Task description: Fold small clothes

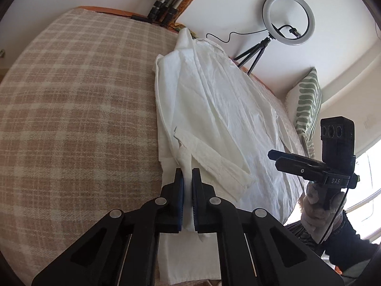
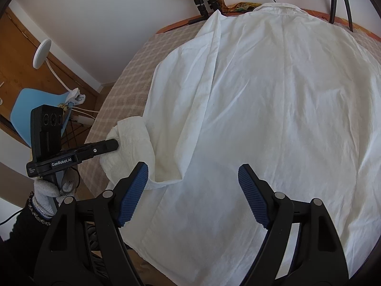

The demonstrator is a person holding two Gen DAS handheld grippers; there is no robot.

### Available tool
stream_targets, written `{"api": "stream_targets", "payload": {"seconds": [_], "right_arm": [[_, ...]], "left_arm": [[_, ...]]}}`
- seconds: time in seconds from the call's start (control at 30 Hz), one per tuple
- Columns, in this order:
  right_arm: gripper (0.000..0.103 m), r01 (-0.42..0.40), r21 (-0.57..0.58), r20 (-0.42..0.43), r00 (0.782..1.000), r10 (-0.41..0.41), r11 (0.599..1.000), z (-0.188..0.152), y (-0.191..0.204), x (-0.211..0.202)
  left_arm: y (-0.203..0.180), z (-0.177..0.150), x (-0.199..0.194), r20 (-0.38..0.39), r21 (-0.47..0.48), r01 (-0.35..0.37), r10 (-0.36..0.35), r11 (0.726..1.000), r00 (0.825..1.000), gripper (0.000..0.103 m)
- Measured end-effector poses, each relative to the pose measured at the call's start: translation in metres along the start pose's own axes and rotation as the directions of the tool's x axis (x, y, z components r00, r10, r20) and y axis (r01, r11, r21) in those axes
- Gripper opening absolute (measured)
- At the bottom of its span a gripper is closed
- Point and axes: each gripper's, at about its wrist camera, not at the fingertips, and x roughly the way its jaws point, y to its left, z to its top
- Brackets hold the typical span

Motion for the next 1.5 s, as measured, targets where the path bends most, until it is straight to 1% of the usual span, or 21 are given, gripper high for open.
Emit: {"api": "stream_targets", "payload": {"seconds": [0.07,0.13,0.3,0.37,0.43,0.47,0.5,0.57,0.6,0.7,0.77,0.8,0.93,1.03,1.17,1.2,1.27,1.37,1.43,1.47,1.5], "right_arm": [[0.082,-0.003,0.009,0.008,1.0,0.003,1.0,0.001,-0.003,-0.004],[0.082,-0.008,0.025,0.022,1.0,0.007,1.0,0.002,-0.007,-0.009],[0.082,-0.021,0.055,0.027,0.999,0.019,0.998,0.001,-0.015,-0.011],[0.082,-0.018,0.049,0.014,1.0,0.017,0.999,-0.001,-0.014,-0.008],[0.082,-0.019,0.039,0.002,1.0,0.018,0.999,-0.003,-0.011,-0.005],[0.082,-0.021,0.032,-0.003,1.0,0.021,0.999,-0.005,-0.01,-0.004],[0.082,-0.023,0.024,-0.008,1.0,0.023,0.999,-0.007,-0.008,-0.003],[0.082,-0.025,0.005,-0.011,1.0,0.025,1.0,-0.009,-0.003,-0.003],[0.082,-0.025,-0.007,-0.011,1.0,0.025,1.0,-0.011,-0.001,-0.003],[0.082,-0.013,-0.039,-0.005,1.0,0.012,0.999,-0.013,0.005,-0.006],[0.082,-0.01,-0.048,0.003,1.0,0.01,0.999,-0.013,0.006,-0.009],[0.082,-0.01,-0.051,0.005,1.0,0.011,0.999,-0.012,0.007,-0.01],[0.082,-0.01,-0.065,0.025,1.0,0.012,0.998,-0.007,0.011,-0.018],[0.082,-0.009,-0.076,0.042,0.999,0.012,0.997,0.002,0.017,-0.026],[0.082,-0.017,-0.113,0.063,0.998,0.024,0.993,0.025,0.03,-0.039],[0.083,-0.018,-0.125,0.063,0.998,0.026,0.992,0.033,0.033,-0.04],[0.085,-0.048,-0.148,0.019,0.999,0.051,0.988,0.055,0.041,-0.037],[0.085,-0.037,-0.143,0.016,0.999,0.039,0.989,0.086,0.049,-0.025],[0.085,-0.062,-0.135,-0.015,0.998,0.061,0.989,0.105,0.054,-0.01],[0.085,-0.067,-0.123,-0.03,0.998,0.064,0.99,0.116,0.055,-0.001],[0.085,-0.07,-0.107,-0.044,0.997,0.066,0.992,0.124,0.057,0.009]], "left_arm": [[-0.02,-0.007,-0.007,0.005,0.084,0.018,-0.019,0.996,1.0,0.004],[-0.044,-0.016,-0.011,-0.001,0.183,0.027,-0.027,0.983,1.0,0.004],[-0.09,-0.048,-0.016,-0.029,0.393,0.004,0.008,0.92,1.0,0.004],[-0.102,-0.061,-0.015,-0.072,0.445,0.023,0.01,0.895,0.997,0.005],[-0.112,-0.072,-0.014,-0.098,0.483,0.026,0.024,0.875,0.995,0.013],[-0.115,-0.076,-0.015,-0.102,0.495,0.026,0.028,0.868,0.994,0.02],[-0.116,-0.079,-0.016,-0.11,0.497,0.04,0.018,0.867,0.994,0.021],[-0.113,-0.079,-0.02,-0.121,0.477,0.063,-0.005,0.877,0.993,0.021],[-0.109,-0.075,-0.02,-0.111,0.458,0.049,0.003,0.888,0.994,0.021],[-0.085,-0.067,-0.021,-0.077,0.355,-0.027,0.058,0.935,0.995,0.021],[-0.06,-0.061,-0.018,-0.05,0.265,-0.106,0.123,0.958,0.991,0.024],[-0.048,-0.059,-0.017,-0.039,0.214,-0.151,0.163,0.965,0.986,0.028],[-0.013,-0.054,-0.012,-0.027,0.09,-0.267,0.27,0.959,0.962,0.029],[-0.003,-0.055,-0.005,-0.044,0.052,-0.271,0.273,0.961,0.961,0.032],[0.002,-0.058,-0.002,-0.024,0.025,-0.278,0.279,0.96,0.96,0.036],[0.002,-0.06,-0.003,-0.01,0.021,-0.272,0.272,0.962,0.962,0.039],[0.003,-0.06,-0.003,0.01,-0.001,-0.239,0.239,0.971,0.971,0.04],[0.002,-0.061,-0.002,0.021,-0.011,-0.19,0.191,0.982,0.981,0.039],[0.0,-0.063,0.0,0.019,0.001,-0.158,0.158,0.987,0.987,0.037],[-0.003,-0.063,0.001,0.024,0.019,-0.16,0.159,0.987,0.987,0.031],[-0.003,-0.063,0.004,0.012,0.029,-0.146,0.146,0.989,0.989,0.01]]}}
